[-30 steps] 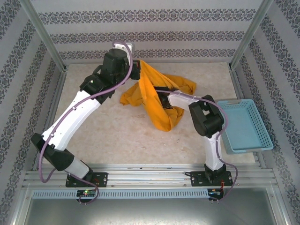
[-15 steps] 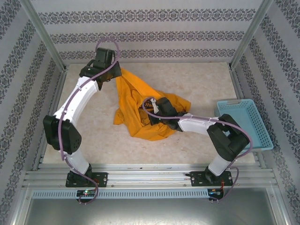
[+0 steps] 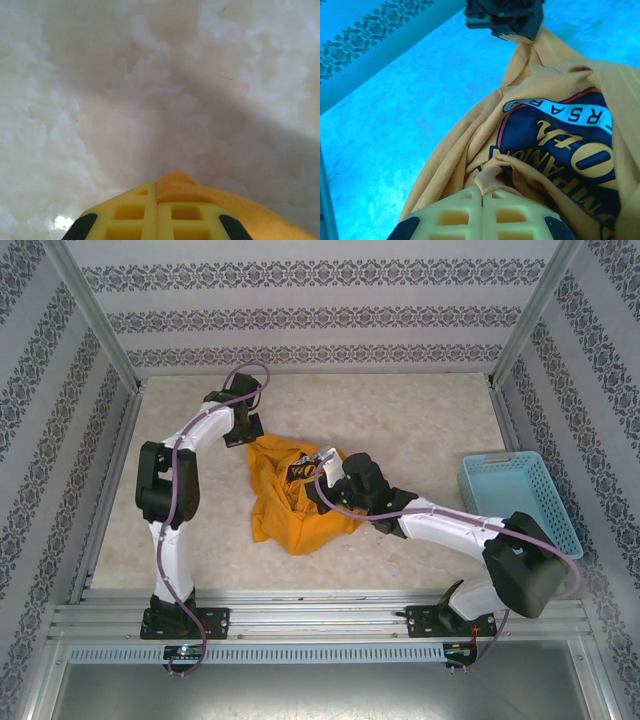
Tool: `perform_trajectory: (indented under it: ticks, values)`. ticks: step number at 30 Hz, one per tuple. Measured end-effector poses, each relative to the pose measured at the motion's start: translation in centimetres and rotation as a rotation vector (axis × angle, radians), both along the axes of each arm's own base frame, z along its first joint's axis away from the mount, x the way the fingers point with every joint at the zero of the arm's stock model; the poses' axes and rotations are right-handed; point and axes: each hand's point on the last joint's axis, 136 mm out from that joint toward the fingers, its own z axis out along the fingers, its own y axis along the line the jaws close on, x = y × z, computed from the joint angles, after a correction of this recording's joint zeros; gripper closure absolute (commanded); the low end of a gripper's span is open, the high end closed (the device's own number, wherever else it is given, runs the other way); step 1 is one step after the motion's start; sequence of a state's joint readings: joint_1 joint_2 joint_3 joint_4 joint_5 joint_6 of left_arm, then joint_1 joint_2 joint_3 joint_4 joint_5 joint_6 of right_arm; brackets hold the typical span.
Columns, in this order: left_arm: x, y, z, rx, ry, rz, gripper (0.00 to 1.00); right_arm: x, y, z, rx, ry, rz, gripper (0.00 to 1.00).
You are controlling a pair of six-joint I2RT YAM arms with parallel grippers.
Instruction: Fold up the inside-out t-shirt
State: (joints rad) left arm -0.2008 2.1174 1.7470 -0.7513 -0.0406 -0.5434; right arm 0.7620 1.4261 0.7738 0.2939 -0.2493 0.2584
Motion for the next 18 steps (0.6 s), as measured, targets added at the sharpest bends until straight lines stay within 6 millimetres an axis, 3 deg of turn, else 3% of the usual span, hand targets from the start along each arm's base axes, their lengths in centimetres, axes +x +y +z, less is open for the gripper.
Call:
perform_trajectory:
  ticks: [4,7,13,15,18]
  values:
    - [-1.0,0.7,-1.5,0.025,0.055,0.010,1.00,0.0,-0.4,1.6,0.033,-0.021,-0.007,1.00]
    - [-2.9,2.5,-2.8,0.028,0.092,0.049,1.00,0.3,-1.9,4.4,0.074,-0.067,-0.043,1.00]
    - [-9.1,10.6,-4.3,-0.034,0.127,0.309,1.00,0.2,-6.7,11.6,0.140,-0.236,-0.164,1.00]
    - [-10.4,12.8,-3.5,-0.050,0.099,0.389,1.00,0.4,-8.2,12.6,0.142,-0.262,-0.208,1.00]
    - [-10.5,13.0,-2.1,-0.079,0.041,0.408,1.00,1.1,-9.8,11.7,0.114,-0.261,-0.274,1.00]
